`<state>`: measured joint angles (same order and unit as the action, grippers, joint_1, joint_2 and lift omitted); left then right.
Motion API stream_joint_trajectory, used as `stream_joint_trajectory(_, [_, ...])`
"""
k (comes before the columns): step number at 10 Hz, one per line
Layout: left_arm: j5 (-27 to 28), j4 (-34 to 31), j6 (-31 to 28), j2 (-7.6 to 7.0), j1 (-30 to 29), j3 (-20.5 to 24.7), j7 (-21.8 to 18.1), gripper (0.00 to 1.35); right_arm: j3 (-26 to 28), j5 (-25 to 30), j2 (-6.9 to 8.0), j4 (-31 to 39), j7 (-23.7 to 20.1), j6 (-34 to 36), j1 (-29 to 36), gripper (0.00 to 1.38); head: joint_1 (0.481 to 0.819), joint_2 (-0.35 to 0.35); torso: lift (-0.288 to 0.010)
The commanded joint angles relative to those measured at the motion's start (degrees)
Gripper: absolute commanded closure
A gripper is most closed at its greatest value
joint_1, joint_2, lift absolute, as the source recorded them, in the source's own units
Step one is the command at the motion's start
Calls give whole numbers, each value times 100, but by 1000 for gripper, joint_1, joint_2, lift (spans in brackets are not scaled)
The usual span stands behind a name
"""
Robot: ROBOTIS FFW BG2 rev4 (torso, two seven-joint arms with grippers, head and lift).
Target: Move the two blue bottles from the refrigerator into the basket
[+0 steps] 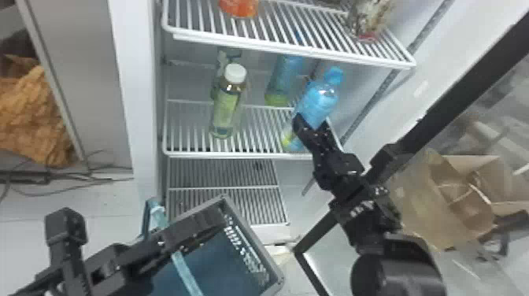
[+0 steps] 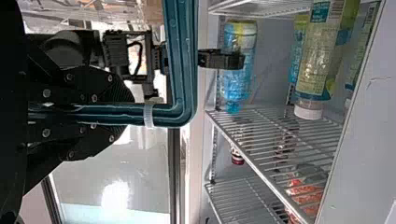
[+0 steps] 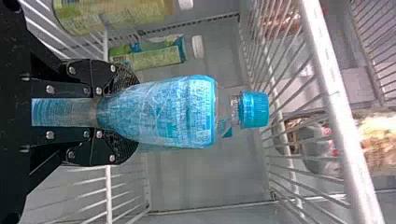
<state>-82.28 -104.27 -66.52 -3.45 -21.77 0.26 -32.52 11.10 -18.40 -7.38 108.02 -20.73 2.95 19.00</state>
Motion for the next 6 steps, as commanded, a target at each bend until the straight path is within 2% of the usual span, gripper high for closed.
stream_joint_trajectory(1, [-33,0,28,-15,12,-26,0,1197,10,-136,0,399,-37,126,322,1280,695,-350,-216])
stream_joint_trajectory(5, [-67,0,57,-33,12,-61,0,1197,-93,-513,9,1397,-230,675,1194,1280,695,-350,-216])
stream_joint_trajectory(6, [-78,0,71,-33,-2,-61,0,1197,-207,-799,0,1552,-300,745,1405,1280,695,-350,-216])
